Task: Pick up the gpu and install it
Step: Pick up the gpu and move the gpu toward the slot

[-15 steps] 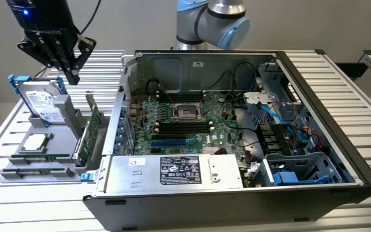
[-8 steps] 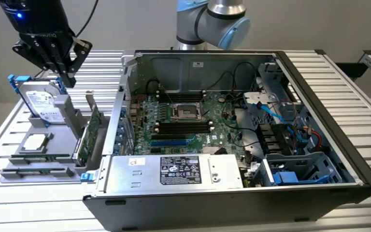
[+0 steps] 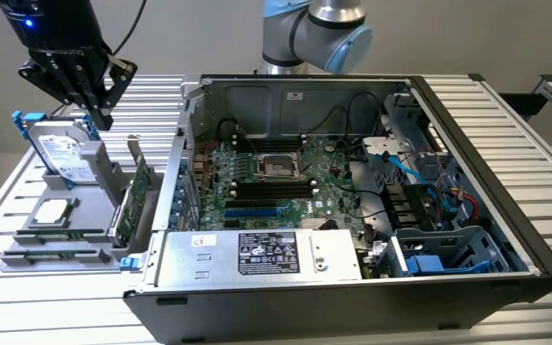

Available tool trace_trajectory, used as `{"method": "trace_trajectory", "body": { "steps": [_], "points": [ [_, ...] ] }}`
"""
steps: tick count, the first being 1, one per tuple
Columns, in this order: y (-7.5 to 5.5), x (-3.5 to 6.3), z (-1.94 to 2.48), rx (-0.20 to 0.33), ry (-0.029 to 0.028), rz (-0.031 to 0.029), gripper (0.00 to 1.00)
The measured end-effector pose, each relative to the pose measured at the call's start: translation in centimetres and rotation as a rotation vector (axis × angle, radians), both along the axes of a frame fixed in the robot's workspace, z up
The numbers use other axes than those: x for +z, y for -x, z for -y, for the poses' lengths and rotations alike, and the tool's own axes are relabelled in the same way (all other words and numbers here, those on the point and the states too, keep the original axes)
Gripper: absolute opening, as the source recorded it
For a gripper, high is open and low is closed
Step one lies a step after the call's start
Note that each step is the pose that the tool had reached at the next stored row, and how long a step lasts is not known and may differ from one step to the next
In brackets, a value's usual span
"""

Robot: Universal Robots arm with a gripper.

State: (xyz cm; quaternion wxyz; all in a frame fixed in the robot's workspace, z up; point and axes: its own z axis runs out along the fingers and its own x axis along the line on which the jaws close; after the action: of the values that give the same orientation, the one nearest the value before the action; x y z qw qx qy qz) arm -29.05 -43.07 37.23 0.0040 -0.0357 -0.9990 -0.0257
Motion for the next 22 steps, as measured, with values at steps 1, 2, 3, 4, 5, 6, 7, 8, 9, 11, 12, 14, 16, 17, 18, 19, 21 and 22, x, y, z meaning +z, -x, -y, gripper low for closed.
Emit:
{"method": "trace_trajectory", "body": {
  "steps": [1, 2, 3, 4, 5, 6, 7, 8, 9, 11, 12, 14, 16, 17, 18, 19, 21, 22],
  "points": [
    [0.0, 0.00, 0.00, 0.000, 0.0000, 0.0000, 0.11],
    [0.0, 0.00, 0.01, 0.000, 0.0000, 0.0000, 0.11],
    [0.0, -0.01, 0.02, 0.000, -0.0001, 0.0001, 0.12],
    [0.0, -0.01, 0.02, 0.000, 0.0000, 0.0001, 0.12],
    [0.1, -0.01, 0.03, 0.000, -0.0001, 0.0001, 0.17],
    [0.1, -0.01, 0.04, 0.000, -0.0001, 0.0001, 0.24],
    [0.1, 0.00, 0.05, 0.000, 0.0000, 0.0000, 0.30],
    [0.1, -0.01, 0.07, 0.000, -0.0001, 0.0001, 0.30],
    [0.1, -0.04, 0.08, 0.000, -0.0002, 0.0002, 0.36],
    [0.3, -0.25, 0.12, 0.000, -0.0001, 0.0001, 0.42],
    [0.4, -0.43, 0.16, 0.000, 0.0000, 0.0000, 0.42],
    [0.8, -0.79, 0.27, 0.000, -0.0001, 0.0001, 0.48],
    [1.0, -1.17, 0.45, 0.000, -0.0001, 0.0001, 0.48],
    [1.1, -1.33, 0.60, 0.000, 0.0001, -0.0001, 0.48],
    [1.1, -1.51, 0.76, 0.000, 0.0000, -0.0001, 0.48],
    [1.2, -1.71, 0.95, 0.000, -0.0001, 0.0000, 0.48],
    [1.2, -2.08, 1.31, 0.000, -0.0001, 0.0001, 0.48],
    [1.2, -2.28, 1.46, 0.000, -0.0002, 0.0002, 0.48]
  ]
}}
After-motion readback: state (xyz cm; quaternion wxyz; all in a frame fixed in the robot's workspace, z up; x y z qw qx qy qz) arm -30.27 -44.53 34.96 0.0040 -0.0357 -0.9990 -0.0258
